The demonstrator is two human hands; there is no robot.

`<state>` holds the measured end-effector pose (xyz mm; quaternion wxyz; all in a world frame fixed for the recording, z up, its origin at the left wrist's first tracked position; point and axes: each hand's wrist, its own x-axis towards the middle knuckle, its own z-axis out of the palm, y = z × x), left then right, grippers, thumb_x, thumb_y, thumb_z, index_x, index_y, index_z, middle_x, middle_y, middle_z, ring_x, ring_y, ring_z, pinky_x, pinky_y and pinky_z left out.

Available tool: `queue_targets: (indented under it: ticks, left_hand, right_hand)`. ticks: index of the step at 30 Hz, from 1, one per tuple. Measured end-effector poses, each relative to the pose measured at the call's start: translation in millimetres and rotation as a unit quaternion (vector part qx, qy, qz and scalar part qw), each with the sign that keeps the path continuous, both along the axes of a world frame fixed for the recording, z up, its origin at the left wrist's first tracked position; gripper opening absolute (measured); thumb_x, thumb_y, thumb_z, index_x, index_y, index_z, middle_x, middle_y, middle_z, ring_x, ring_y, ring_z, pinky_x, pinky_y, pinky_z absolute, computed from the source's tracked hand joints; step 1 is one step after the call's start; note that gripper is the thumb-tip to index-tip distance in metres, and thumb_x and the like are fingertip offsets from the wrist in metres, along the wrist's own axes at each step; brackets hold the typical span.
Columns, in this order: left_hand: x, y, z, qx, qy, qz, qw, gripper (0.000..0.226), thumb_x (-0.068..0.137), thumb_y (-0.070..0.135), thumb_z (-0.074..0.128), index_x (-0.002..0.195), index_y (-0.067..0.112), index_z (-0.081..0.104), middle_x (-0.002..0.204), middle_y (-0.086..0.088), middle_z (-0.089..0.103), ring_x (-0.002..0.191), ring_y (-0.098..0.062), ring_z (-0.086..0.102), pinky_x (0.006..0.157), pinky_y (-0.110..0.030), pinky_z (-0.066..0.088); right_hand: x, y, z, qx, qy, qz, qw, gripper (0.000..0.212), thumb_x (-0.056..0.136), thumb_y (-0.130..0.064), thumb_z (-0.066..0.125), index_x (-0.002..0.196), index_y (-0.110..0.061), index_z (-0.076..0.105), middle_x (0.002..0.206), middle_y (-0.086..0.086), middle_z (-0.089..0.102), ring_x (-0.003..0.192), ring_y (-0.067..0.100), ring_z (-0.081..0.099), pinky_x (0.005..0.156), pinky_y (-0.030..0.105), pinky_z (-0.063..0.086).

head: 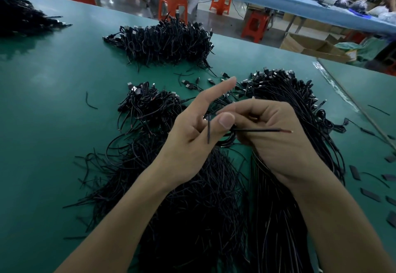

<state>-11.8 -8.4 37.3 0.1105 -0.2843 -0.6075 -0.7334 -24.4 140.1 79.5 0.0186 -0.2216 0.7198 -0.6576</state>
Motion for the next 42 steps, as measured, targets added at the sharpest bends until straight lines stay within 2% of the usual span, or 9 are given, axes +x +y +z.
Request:
queue_targets:
  ticks: [2,6,9,16,21,28,33,39,42]
  left_hand:
    - [0.6,0.1,2.8,-0.005,0.007,0.001,1.000,0.051,0.096,0.032,0.048,0.144,0.017,0.040,0.097,-0.014,0.067,0.085,-0.037,0.061,0.090,-0.020,0.048]
    - [-0.8,0.2,-0.1,-0.011,-0.002,0.066,0.998,0.036,0.105,0.021,0.036,0.135,0.004,0.049,0.085,0.026,0.068,0.081,0.012,0.065,0.070,-0.003,0.046]
    - [-2.0,-2.2,-3.8,0.006,-0.034,0.130,0.991,0.037,0.108,0.022,0.032,0.114,0.013,0.068,0.056,0.022,0.055,0.044,0.004,0.045,0.045,-0.010,0.033]
    - [-6.3,-2.1,-7.1,0.012,-0.083,0.206,0.975,0.048,0.107,0.036,0.036,0.086,0.017,0.075,0.056,0.017,0.061,0.046,0.003,0.052,0.047,-0.008,0.037]
    - [-8.2,-2.1,-7.8,0.033,-0.149,0.178,0.972,0.069,0.103,0.043,0.043,0.068,-0.017,0.047,0.054,-0.030,0.031,0.042,-0.027,0.022,0.039,-0.027,0.020]
    - [-11.0,-13.6,-12.4,-0.095,-0.335,0.009,0.937,0.059,0.103,0.048,0.042,0.064,0.004,0.050,0.050,-0.001,0.030,0.038,-0.011,0.020,0.037,-0.018,0.020]
    - [-8.1,-15.6,-13.5,-0.142,-0.398,-0.096,0.901,0.053,0.094,0.035,0.045,0.043,0.021,0.053,0.047,0.004,0.030,0.038,-0.009,0.019,0.039,-0.014,0.018]
    - [-7.9,-17.4,-11.7,-0.102,-0.426,-0.206,0.875,0.072,0.069,0.091,0.043,0.054,0.022,0.058,0.051,0.010,0.023,0.038,-0.007,0.015,0.037,-0.011,0.017]
    - [-6.6,-17.6,-12.3,-0.158,-0.351,-0.223,0.896,0.035,0.071,0.047,0.078,0.058,0.028,0.052,0.054,0.010,0.029,0.045,-0.007,0.022,0.047,-0.018,0.016]
  right_hand:
    - [-0.9,0.1,0.3,0.052,0.062,0.003,0.997,0.017,0.083,-0.017,0.069,0.092,-0.004,0.075,0.079,0.000,0.075,0.074,0.003,0.069,0.068,0.014,0.051]
    - [-0.1,0.8,-3.5,0.070,0.113,0.001,0.991,0.021,0.086,0.001,0.067,0.094,-0.017,0.074,0.089,0.000,0.075,0.085,0.012,0.072,0.077,0.022,0.056]
    - [3.6,-1.1,-5.4,0.086,0.104,0.000,0.991,0.020,0.087,-0.004,0.071,0.098,-0.020,0.075,0.098,-0.006,0.076,0.093,0.008,0.071,0.081,0.021,0.055]
    - [14.7,-14.9,-14.1,0.218,0.146,-0.116,0.958,0.013,0.087,-0.014,0.074,0.090,-0.026,0.075,0.076,-0.023,0.065,0.070,-0.002,0.061,0.064,0.008,0.043]
    - [23.0,-23.6,-21.3,0.340,0.279,-0.157,0.884,0.006,0.093,-0.013,0.066,0.095,-0.013,0.071,0.088,-0.005,0.061,0.077,0.005,0.055,0.073,0.017,0.047]
    - [20.5,-11.4,-13.9,0.476,0.492,-0.073,0.725,0.004,0.091,-0.007,0.069,0.088,-0.009,0.067,0.093,0.006,0.061,0.086,0.024,0.054,0.074,0.038,0.046]
    - [13.4,-1.7,-3.1,0.445,0.432,0.025,0.784,0.002,0.094,-0.010,0.066,0.093,-0.010,0.068,0.094,0.003,0.062,0.087,0.023,0.056,0.075,0.041,0.048]
    - [8.3,2.7,-8.2,0.368,0.265,0.004,0.892,0.007,0.093,-0.012,0.065,0.091,-0.015,0.071,0.089,-0.005,0.061,0.087,0.016,0.057,0.077,0.039,0.050]
    - [4.0,5.8,-3.7,0.363,0.212,0.004,0.907,0.007,0.090,-0.017,0.070,0.089,-0.023,0.073,0.088,-0.010,0.062,0.086,0.009,0.060,0.077,0.033,0.050]
